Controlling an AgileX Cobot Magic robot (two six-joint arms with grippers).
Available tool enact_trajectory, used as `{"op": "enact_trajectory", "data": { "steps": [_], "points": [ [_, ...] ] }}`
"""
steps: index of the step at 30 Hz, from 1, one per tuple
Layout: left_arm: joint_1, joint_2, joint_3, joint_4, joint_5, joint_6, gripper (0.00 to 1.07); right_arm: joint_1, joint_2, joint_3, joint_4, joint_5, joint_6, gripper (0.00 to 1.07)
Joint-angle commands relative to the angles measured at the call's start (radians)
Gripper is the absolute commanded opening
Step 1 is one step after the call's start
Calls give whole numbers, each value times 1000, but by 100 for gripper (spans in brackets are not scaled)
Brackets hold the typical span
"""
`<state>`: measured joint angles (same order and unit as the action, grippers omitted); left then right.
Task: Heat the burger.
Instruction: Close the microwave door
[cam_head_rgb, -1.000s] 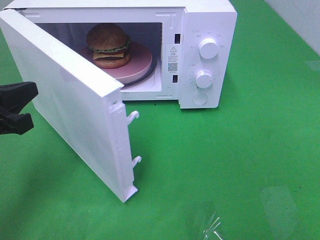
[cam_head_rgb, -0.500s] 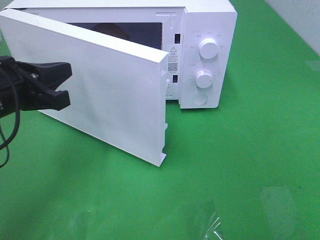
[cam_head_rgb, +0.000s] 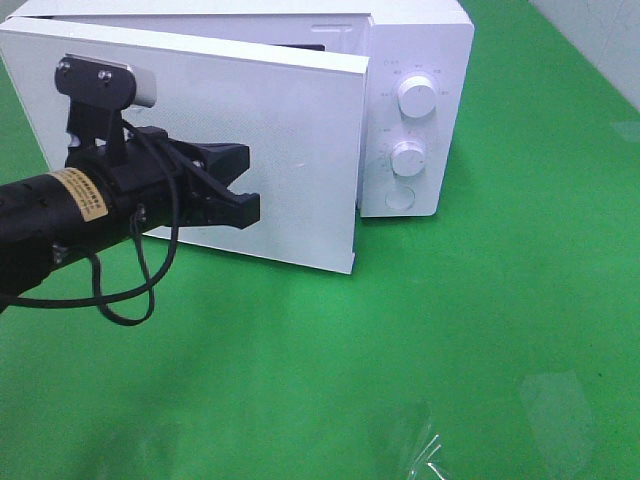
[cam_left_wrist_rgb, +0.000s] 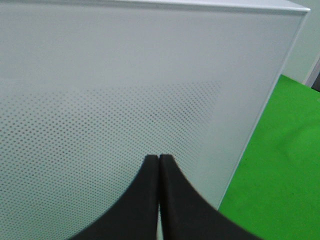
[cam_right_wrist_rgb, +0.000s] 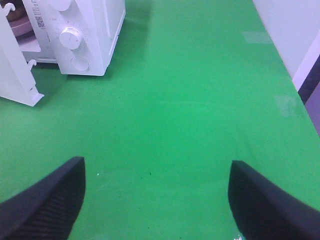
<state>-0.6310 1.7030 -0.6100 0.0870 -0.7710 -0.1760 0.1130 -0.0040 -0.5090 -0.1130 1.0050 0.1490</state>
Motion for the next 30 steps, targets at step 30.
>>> {"op": "enact_trajectory", "data": {
  "steps": [30],
  "points": [
    [-39,265,-426,-172,51,109,0,-7,-26,1,-3,2,2,76]
  ]
}}
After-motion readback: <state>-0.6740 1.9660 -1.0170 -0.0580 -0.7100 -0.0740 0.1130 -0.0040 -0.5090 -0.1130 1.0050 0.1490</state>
